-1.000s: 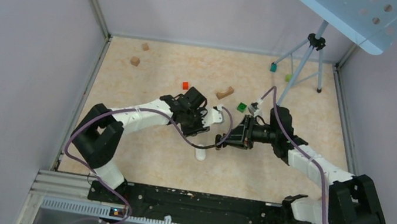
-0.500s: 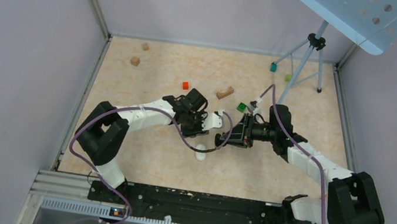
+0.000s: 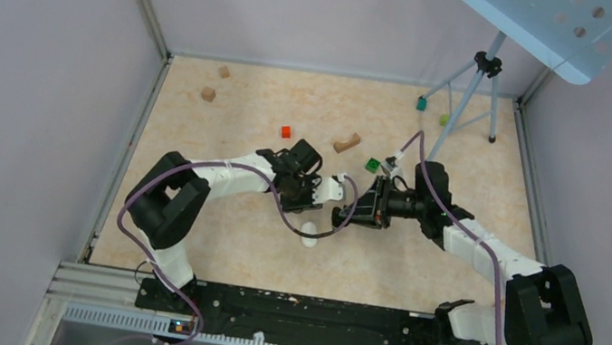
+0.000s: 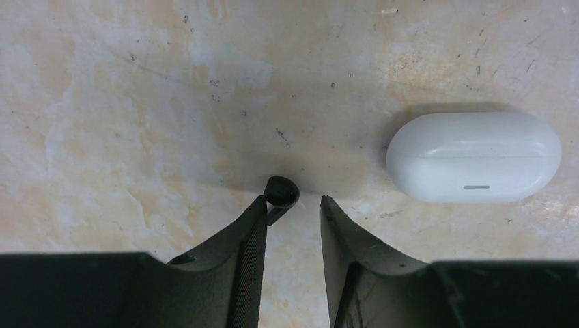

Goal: Insert the wireless bluetooth earbuds into the charging case
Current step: Move the right earbud to the center of the board.

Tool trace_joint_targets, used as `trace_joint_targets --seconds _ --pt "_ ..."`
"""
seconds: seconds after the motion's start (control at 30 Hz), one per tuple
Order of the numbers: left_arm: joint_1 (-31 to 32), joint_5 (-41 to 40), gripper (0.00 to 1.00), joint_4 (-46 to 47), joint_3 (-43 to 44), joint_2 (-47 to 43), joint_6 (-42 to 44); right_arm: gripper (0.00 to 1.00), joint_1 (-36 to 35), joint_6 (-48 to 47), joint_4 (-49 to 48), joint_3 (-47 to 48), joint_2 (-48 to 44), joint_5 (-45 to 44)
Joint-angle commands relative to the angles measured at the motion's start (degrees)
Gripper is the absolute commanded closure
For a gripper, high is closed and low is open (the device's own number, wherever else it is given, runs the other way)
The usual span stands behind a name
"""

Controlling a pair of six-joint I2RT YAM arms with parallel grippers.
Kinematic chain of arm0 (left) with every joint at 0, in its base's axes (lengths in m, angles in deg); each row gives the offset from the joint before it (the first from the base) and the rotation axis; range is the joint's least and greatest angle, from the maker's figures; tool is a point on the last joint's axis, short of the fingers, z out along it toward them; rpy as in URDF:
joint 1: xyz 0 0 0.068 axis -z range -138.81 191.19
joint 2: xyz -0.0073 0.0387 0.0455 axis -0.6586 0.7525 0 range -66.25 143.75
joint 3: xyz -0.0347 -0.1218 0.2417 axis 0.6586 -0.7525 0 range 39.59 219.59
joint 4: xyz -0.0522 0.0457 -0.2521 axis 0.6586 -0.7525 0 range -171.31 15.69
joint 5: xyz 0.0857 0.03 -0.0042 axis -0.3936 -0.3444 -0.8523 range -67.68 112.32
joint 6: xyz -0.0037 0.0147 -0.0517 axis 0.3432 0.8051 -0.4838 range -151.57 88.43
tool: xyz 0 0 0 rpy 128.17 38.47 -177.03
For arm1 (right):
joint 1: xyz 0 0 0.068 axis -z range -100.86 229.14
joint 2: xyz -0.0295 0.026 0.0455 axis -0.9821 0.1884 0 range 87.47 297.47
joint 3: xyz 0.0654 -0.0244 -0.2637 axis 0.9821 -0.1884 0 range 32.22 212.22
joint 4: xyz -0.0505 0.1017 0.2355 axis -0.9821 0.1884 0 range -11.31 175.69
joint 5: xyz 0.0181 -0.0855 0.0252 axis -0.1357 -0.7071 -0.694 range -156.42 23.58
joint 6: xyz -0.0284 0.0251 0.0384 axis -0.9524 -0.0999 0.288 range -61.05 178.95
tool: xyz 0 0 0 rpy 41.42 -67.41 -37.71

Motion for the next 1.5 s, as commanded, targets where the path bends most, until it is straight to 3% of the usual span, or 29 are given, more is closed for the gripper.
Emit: trace_joint_targets --seconds 0.0,0.3,0.5,0.8,0.97,1.17,1.47 --pt "-0.13 1.05 0.61 1.78 0.10 1.74 0.47 1.00 0.24 -0.27 -1.83 3.39 -0.38 0.49" --pt "-0.13 0.99 0.61 4.43 0.51 0.88 -0.50 1.00 0.26 -0.16 -2.04 3.23 -0.30 0.48" --pt "-0.33 -0.35 0.73 5.82 1.35 2.65 -1.08 1.00 0.30 -0.17 -2.17 3.22 -0.39 0.49" --pt "-3.87 -2.71 0.72 7.88 3.80 5.69 -8.81 1.00 0.21 -0.19 -2.14 2.93 -0.99 0.49" --pt "-7.85 -3.87 0.64 10.08 6.84 7.35 -17.28 1.00 0.28 -0.09 -2.30 2.71 -1.11 0.40" --pt "-8.63 -6.35 0.47 10.58 11.30 8.33 -21.27 1.00 0.14 0.10 -2.86 2.53 -1.05 0.48" --pt "-8.67 -3.77 0.46 7.22 11.39 6.07 -17.59 1.00 0.26 0.29 -3.31 2.14 -1.19 0.53"
